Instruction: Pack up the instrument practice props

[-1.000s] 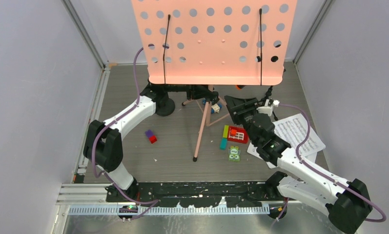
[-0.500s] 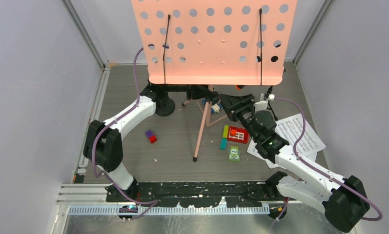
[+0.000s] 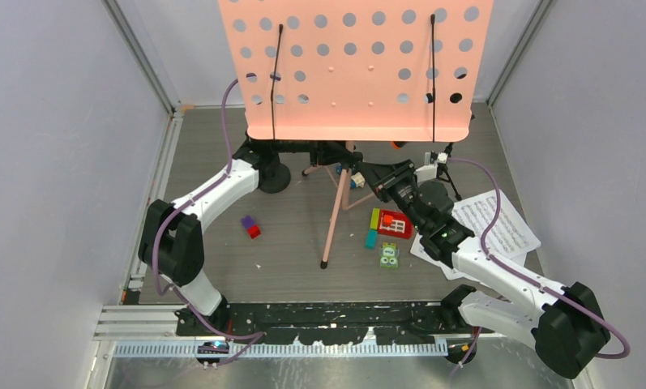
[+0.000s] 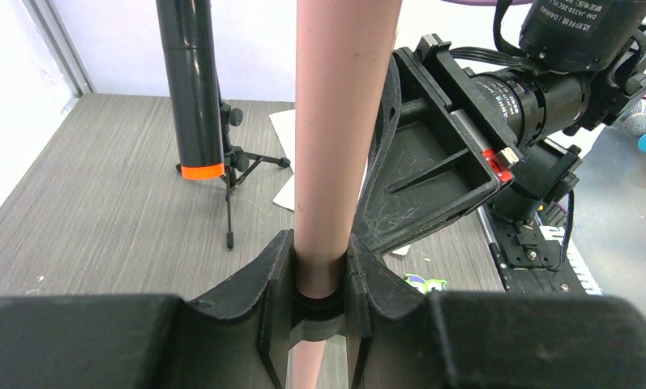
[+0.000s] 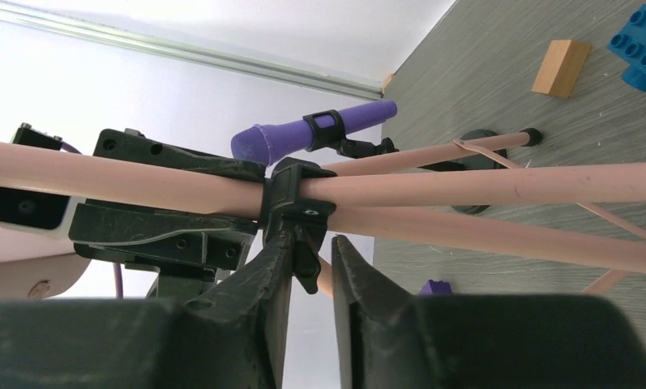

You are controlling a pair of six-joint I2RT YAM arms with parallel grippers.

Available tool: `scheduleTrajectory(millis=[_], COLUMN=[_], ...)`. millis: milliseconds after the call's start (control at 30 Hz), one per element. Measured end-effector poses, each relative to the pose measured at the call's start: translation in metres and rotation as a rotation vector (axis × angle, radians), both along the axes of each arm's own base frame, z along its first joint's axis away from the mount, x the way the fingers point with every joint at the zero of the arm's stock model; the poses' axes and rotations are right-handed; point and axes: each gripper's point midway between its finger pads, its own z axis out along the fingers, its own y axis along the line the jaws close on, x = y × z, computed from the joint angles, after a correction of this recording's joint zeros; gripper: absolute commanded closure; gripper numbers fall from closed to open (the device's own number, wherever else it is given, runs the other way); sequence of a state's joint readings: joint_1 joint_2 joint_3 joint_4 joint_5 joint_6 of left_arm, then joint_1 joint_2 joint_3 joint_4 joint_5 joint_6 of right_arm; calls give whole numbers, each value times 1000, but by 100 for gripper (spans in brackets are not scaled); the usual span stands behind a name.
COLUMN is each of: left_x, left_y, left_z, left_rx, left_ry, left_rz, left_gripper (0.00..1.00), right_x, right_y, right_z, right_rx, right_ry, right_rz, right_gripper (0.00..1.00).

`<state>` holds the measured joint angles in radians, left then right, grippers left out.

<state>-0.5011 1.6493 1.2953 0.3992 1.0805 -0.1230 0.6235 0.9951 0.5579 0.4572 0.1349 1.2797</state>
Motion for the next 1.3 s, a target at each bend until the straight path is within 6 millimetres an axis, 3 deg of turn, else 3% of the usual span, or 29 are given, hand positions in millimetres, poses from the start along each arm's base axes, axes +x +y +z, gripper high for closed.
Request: scheduleTrajectory(millis=[100,300,433,667,1000,1167,1300], left_x=[0,3,7,7,-7,-7,-7], left_y=[0,1,3,4,2,1,1], left_z=[0,0,0,0,-1,-1,-1], left_rx=[0,-2,-3,-2,1,0,0], left_ry=[0,-3,-3,-2,5,5,5], left_rz=[0,11,22,20,-48,-46,-45], left_gripper=[100,100,100,100,100,100,100], right_x=[-1,3,6,4,-20,-23,-22], right_y=[1,4,9,13,19,21,21], right_z=[1,1,4,10,8,5,3], right_rx=[-11,-94,-265,-719,-1727,-2050,-2192], right_ry=[-11,-64,-195,-571,-1285,-1458,-1497], right_rz=[7,22,59,152,249,178,86], right_gripper=[98,100,100,98,89,84,77])
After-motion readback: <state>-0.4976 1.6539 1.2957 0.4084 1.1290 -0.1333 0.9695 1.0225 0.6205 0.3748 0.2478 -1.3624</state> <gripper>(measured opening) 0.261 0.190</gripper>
